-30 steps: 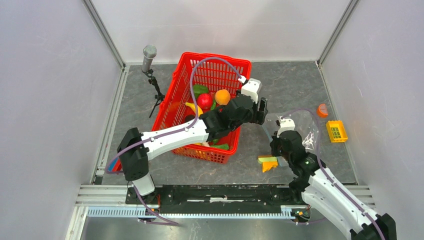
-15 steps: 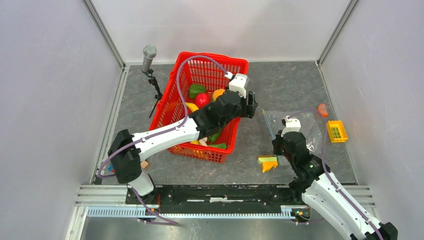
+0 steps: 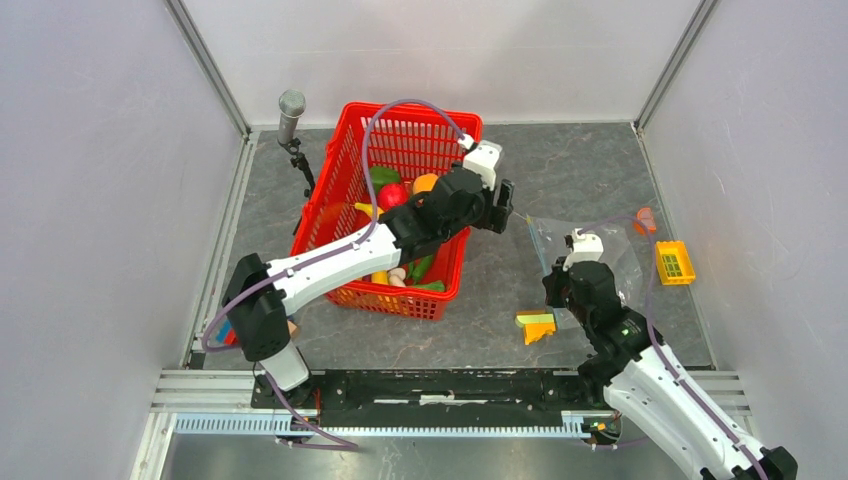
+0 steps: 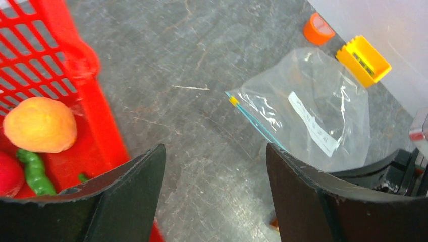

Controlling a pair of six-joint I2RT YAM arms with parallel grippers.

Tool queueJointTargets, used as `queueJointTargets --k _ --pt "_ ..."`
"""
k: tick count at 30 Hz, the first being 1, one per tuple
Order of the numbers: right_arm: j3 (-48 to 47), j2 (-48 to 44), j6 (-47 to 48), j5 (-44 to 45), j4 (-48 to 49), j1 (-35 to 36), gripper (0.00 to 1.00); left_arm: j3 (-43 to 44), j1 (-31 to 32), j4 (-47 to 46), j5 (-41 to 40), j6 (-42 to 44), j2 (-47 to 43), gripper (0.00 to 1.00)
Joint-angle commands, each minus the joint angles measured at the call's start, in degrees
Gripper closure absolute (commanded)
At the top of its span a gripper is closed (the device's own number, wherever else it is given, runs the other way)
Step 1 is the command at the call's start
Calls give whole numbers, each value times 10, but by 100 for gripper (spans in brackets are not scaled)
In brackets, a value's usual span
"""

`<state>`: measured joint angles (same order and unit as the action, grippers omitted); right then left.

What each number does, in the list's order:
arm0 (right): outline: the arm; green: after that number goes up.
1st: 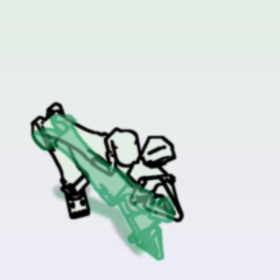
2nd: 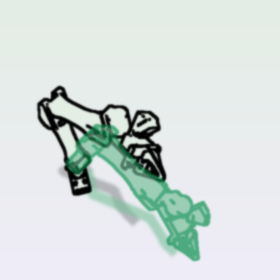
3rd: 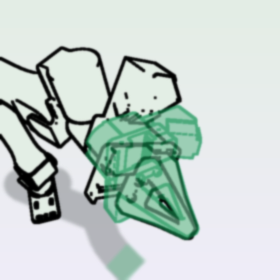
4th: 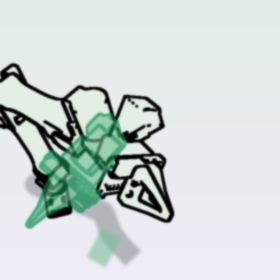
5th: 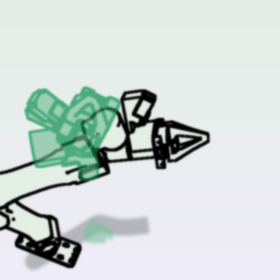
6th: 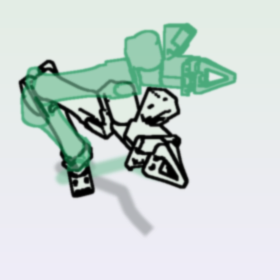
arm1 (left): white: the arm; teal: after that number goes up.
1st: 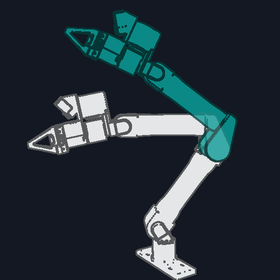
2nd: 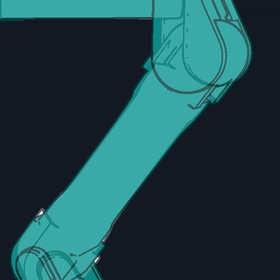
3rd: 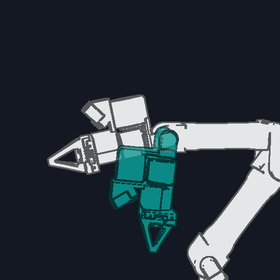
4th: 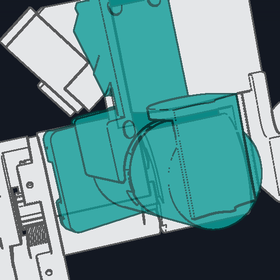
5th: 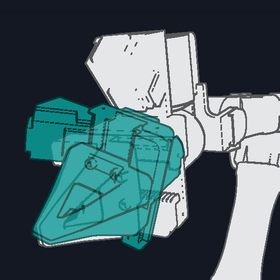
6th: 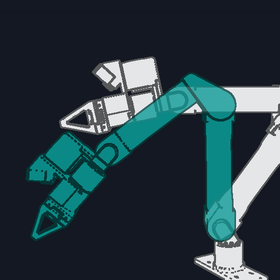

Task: Place the food in the zip-top bag and seal the zipper
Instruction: Pick up the zipper food storage bag at the center of the board, then open the zipper of the food storage bag at the center of the board.

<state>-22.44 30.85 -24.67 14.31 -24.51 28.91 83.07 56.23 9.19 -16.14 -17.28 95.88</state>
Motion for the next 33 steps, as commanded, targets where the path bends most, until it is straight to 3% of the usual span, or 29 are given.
queueJointTargets --k 1,4,11,15,22,33 --pt "-44 -7 -2 20 7 2 100 29 22 125 49 26 40 19" --pt "-55 -16 -3 20 7 3 100 33 35 104 68 6 36 19" --pt "-68 -69 -24 23 6 3 100 -39 35 -22 132 -102 -16 30" --pt "-75 -85 -34 14 1 3 100 -36 36 -33 147 -123 -8 32" --pt "-68 -112 -31 -14 5 3 100 -35 41 -86 159 -168 11 27" --pt "-46 -144 -19 -35 7 3 100 44 56 -46 91 -194 76 27"
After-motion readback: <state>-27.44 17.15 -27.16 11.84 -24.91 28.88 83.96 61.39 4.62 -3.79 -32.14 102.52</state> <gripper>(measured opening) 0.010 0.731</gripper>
